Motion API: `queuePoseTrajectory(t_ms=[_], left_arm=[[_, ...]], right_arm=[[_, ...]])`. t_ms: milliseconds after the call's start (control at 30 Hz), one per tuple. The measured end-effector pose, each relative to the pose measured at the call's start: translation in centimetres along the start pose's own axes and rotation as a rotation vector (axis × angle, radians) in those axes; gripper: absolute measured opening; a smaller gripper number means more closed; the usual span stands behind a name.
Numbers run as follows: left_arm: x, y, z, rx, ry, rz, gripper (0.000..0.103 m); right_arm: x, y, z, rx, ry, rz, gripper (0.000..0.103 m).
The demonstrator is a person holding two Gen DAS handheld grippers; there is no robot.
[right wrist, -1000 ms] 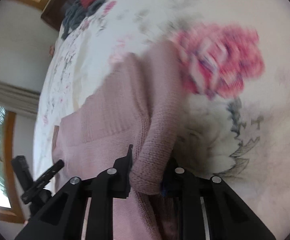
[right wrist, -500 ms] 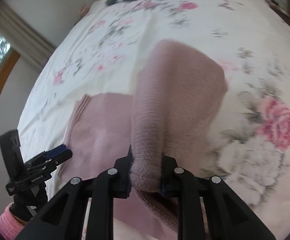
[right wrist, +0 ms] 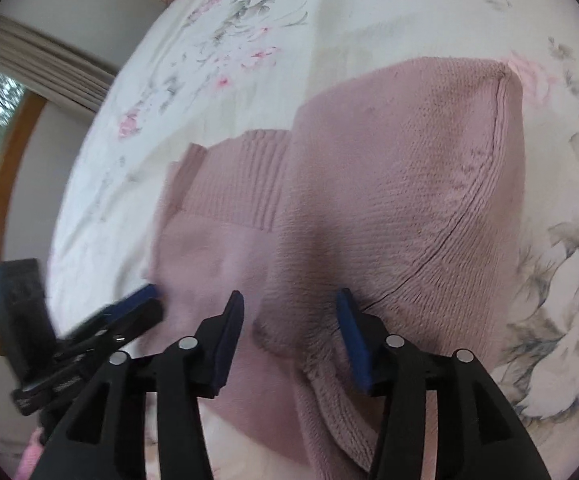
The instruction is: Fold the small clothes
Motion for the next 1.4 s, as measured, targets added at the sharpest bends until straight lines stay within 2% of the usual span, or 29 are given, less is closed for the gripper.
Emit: queuePoseTrajectory(t_ms=[33,100,300,500,667,900,967,1033,1100,1200,1400], left_arm=[[0.1,0.2,0.1,-0.017,-0.007,-0.014,0.063],[0.1,0.7,0.3,-0.061,-0.022,-0.050,0.063],[0.4,3.7,2.5,-0.161,-0.081,-0.099,0.063],[-0.1,5.4,6.3,-0.190,-0.159,-0.146,0.063],[-0.8,6.0,9.1,-0.205,-0.221,-0.192,0.062],[-1.3,7.6,11.7,-0.236,-0.263,-0.214,0.060],[-1.4,8.1,12.2,-0.234,-0.270,-0.208,0.049],[-1.5,8.3,12.5,-0.232,-0.269,-0.204,0.029],[-1.4,8.3,12.5,-0.241,-0.259,-0.219,0.022],[-1.4,8.2,11.4,-0.252,-0.226,-0.208,0.018],[-1.1,8.7,6.7,-0.342,-0.156,-0.142,0.016]], right_arm=[[-0.2,0.2,-0.7,0.055,0.009,0.027,0.050],[-0.4,0.4,-1.9,0.104,0.025,0.065,0.050],[-2.5,2.6,-7.4,0.127,0.144,0.132,0.052],[-6.9,6.6,-10.0,-0.021,0.174,0.170,0.053],[-10.9,9.2,-9.9,-0.012,0.173,0.218,0.053],[-13.4,11.1,-8.2,-0.038,0.140,0.253,0.053],[-13.8,11.3,-8.0,-0.044,0.136,0.256,0.053],[-14.0,11.5,-7.8,-0.042,0.137,0.262,0.053],[-14.2,11.6,-7.8,-0.040,0.138,0.271,0.053],[-14.4,11.6,-7.9,-0.038,0.141,0.277,0.053],[-14.0,10.0,-8.2,-0.046,0.147,0.240,0.053]])
Point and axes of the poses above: each gripper's, at about its wrist camera, not at the fingertips, and z roughly the way its jaws point, y to its right, x to its top, the point moved 1 cm from there along z, roughly the way its jaws point, and after that the axes turned 14 degrees about -z, right-handed, at the moved point
